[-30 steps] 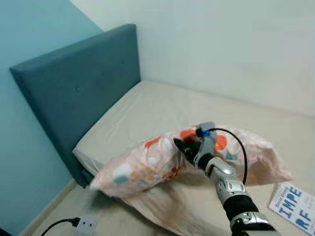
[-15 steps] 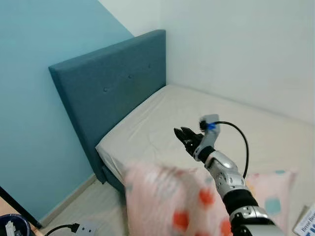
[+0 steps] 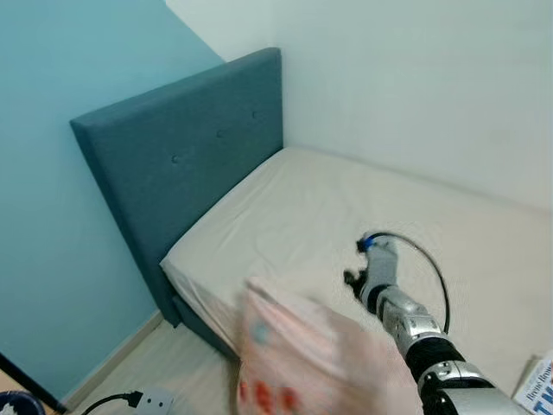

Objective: Clean up the room

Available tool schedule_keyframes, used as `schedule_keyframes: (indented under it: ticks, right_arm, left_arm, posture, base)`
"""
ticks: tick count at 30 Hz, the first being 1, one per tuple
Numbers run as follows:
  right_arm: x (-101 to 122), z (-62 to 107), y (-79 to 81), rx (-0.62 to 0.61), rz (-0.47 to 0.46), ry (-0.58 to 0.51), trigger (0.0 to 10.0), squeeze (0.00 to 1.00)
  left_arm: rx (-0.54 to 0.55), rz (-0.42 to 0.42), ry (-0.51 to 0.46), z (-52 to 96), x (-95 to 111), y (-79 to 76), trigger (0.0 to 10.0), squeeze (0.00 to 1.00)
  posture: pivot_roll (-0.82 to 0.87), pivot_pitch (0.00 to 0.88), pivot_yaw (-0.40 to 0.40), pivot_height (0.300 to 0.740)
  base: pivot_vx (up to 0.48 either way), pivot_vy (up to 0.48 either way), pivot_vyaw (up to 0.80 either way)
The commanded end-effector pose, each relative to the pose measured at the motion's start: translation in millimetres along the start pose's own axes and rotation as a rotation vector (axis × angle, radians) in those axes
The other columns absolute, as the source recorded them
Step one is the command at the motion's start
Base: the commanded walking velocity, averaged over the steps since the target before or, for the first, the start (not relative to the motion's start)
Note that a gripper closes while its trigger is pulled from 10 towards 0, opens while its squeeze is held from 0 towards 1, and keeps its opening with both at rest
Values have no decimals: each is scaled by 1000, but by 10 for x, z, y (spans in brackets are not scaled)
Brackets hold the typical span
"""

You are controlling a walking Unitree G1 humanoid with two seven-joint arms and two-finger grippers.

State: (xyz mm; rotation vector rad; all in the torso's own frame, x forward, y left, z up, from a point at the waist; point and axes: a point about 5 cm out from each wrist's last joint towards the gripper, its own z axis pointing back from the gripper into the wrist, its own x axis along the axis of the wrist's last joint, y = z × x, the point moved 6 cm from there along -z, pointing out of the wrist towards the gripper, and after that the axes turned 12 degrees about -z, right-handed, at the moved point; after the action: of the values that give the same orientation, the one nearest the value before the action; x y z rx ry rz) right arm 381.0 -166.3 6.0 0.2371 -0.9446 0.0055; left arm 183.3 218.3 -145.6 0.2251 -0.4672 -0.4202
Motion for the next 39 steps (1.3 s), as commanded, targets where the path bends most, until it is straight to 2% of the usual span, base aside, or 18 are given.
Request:
schedule_keyframes:
  ticks: [1,3,4,5,12,16,17,19,21,24,27,29,31,32,33,34,35,39]
  right_arm:
    - [-107,-14,77,33,18,47,10000,0]
    - [-102,-13,124,69,9,48,10000,0]
    - [-90,-11,164,101,0,48,10000,153]
    - [-81,-6,175,119,-7,53,10000,1000]
    - [-112,18,110,117,0,93,10000,1000]
    - [-170,69,319,287,4,141,10000,1000]
    - [-170,69,319,287,4,141,10000,1000]
    - [-146,129,431,402,9,155,10000,1000]
    - [-136,148,430,425,17,164,10000,1000]
    - [-195,160,322,403,111,240,10000,1000]
    - [-251,150,314,391,184,287,10000,1000]
    - [-322,132,435,426,250,318,10000,1000]
    - [-338,96,590,464,335,285,10000,1000]
    - [-338,96,590,464,335,285,10000,1000]
    - [-265,25,692,431,345,206,10000,255]
    - [-265,25,692,431,345,206,10000,255]
    - [-258,3,745,424,300,192,10000,0]
    - [-332,0,856,453,283,220,10000,0]
  left_arm:
    - [-2,11,-1,5,-27,6,10000,0]
    - [-2,12,-2,5,-28,5,10000,0]
    - [-3,13,-3,6,-28,4,10000,0]
    - [-4,13,-5,6,-27,-1,10000,0]
    - [-19,25,-12,7,-16,-40,10000,0]
    - [-50,67,-21,8,-4,-97,10000,0]
    - [-50,67,-21,8,-4,-97,10000,0]
    - [-74,87,-29,10,11,-142,10000,0]
    - [-84,94,-30,11,14,-163,10000,0]
    - [-104,93,-31,13,28,-254,10000,0]
    - [-114,92,-31,15,49,-344,10000,0]
    - [-122,99,-29,20,60,-432,10000,0]
    - [-123,104,-24,25,48,-477,10000,0]
    - [-123,104,-24,25,48,-477,10000,0]
    - [-123,105,-18,32,16,-498,10000,0]
    - [-123,105,-18,32,16,-498,10000,0]
    - [-123,104,-13,35,-8,-506,10000,0]
    - [-121,101,-3,44,-73,-495,10000,0]
  posture:
    - [-77,0,15,740]
    - [-76,0,13,740]
    - [-76,0,13,740]
    - [-78,0,14,740]
    - [-80,0,8,740]
    - [-77,5,7,740]
    - [-77,5,7,740]
    - [-74,12,5,740]
    - [-72,15,4,740]
    - [-71,30,0,740]
    - [-69,38,-4,740]
    - [-63,59,-11,740]
    - [-57,75,-14,740]
    - [-57,75,-14,740]
    - [-40,94,-18,740]
    - [-40,94,-18,740]
    - [-31,98,-21,740]
    - [-21,113,-25,740]
  base:
    - [0,0,0]
    - [0,0,0]
    - [0,0,0]
    - [0,0,0]
    - [0,0,0]
    - [0,0,0]
    - [0,0,0]
    - [0,0,0]
    - [0,0,0]
    - [0,0,0]
    - [0,0,0]
    - [0,0,0]
    - [0,0,0]
    - [0,0,0]
    - [0,0,0]
    - [0,0,0]
    - [0,0,0]
    - [0,0,0]
